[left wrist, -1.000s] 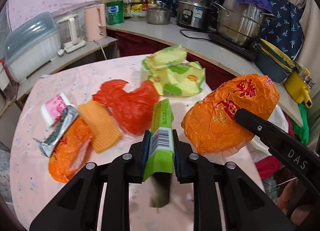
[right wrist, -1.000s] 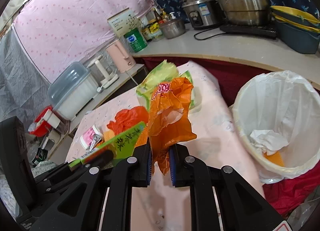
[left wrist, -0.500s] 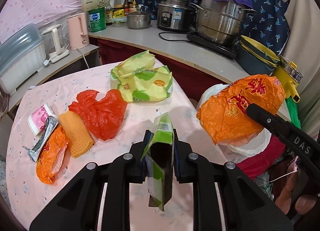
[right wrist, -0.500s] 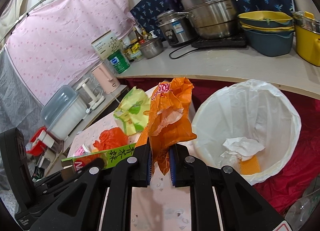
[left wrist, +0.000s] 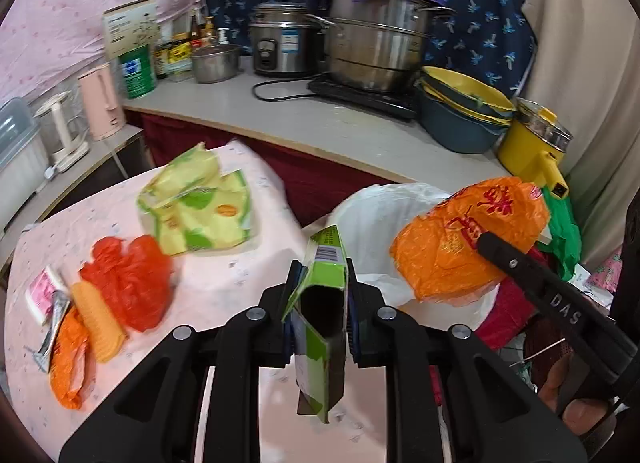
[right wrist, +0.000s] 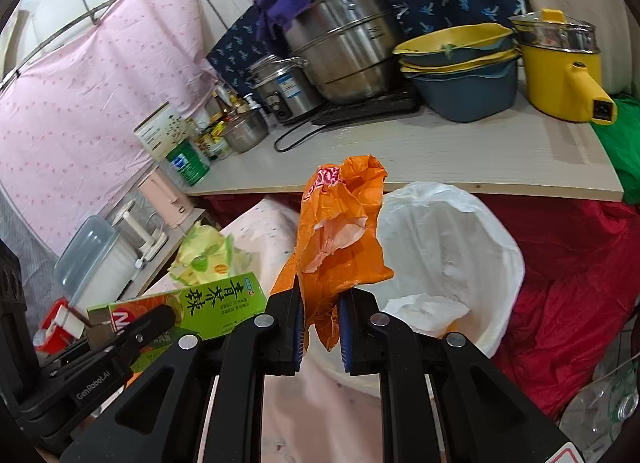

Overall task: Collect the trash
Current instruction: 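Carry the wasabi box and orange bag over the bin and open both tools, then move both open tools back over the trash on the table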

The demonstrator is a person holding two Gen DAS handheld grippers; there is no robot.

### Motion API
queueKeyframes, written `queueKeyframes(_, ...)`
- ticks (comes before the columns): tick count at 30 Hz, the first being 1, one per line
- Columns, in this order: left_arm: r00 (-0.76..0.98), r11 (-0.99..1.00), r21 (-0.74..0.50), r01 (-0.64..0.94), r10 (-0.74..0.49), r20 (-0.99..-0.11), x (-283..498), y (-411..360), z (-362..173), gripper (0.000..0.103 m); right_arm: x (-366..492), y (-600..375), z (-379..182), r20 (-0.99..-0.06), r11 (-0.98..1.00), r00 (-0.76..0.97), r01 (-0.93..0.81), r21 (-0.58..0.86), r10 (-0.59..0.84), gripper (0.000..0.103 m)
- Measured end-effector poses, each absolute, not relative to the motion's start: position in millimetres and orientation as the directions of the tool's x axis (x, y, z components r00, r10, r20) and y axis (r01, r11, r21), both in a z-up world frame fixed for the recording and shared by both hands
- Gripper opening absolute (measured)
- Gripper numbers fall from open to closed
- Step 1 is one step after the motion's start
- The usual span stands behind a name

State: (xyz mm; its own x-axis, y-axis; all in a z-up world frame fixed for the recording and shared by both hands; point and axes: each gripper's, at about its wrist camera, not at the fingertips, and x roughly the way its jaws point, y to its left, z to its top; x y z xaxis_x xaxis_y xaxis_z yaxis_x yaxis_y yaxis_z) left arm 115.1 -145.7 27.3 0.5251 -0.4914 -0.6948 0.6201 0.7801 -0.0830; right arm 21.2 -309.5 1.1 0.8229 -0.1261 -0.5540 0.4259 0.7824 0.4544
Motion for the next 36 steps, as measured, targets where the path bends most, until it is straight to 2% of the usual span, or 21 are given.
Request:
queueKeyframes(14, 0.397, 0.706, -0.159, 0.691, -0.554, -0.732, 123.9, -211.7, 6.3, 0.021, 11.6, -350.1, -20.2, -0.592, 0.733, 0.788, 0.503, 0.458, -0.171, 0.015)
queueKeyframes(15, 0.402, 0.711, -0.161, 0.685, -0.552, -0.73, 124.9, -212.3, 5.4, 0.027, 12.6, -350.7, -21.2, -0.593, 0.733, 0.788, 0.502, 0.459, -0.168, 0.019)
queueKeyframes(16, 0.403, 0.713, -0.165, 0.682, -0.554, -0.729, 126.3, -213.1, 5.1, 0.037, 14.0, -350.4, -21.5, -0.596, 0.734, 0.785, 0.505, 0.454, -0.171, 0.02)
queueKeyframes(18, 0.413, 0.721, -0.17, 0.672, -0.555, -0.722, 128.6, -211.5, 5.4, 0.045, 15.7, -348.5, -21.3, -0.594, 0.74, 0.784, 0.507, 0.443, -0.181, 0.026)
queueKeyframes(21, 0.421, 0.727, -0.162, 0.667, -0.547, -0.724, 131.8, -210.1, 5.6, 0.047, 19.3, -347.0, -20.9, -0.591, 0.743, 0.787, 0.501, 0.443, -0.178, 0.031)
queueKeyframes(25, 0.436, 0.743, -0.152, 0.652, -0.532, -0.726, 135.0, -203.4, 3.8, 0.05, 22.7, -345.1, -19.9, -0.589, 0.745, 0.789, 0.497, 0.445, -0.174, 0.031)
queueKeyframes(36, 0.473, 0.775, -0.137, 0.617, -0.504, -0.723, 138.1, -177.0, 2.5, 0.051, 39.1, -333.8, -13.5, -0.591, 0.778, 0.788, 0.476, 0.411, -0.17, 0.032)
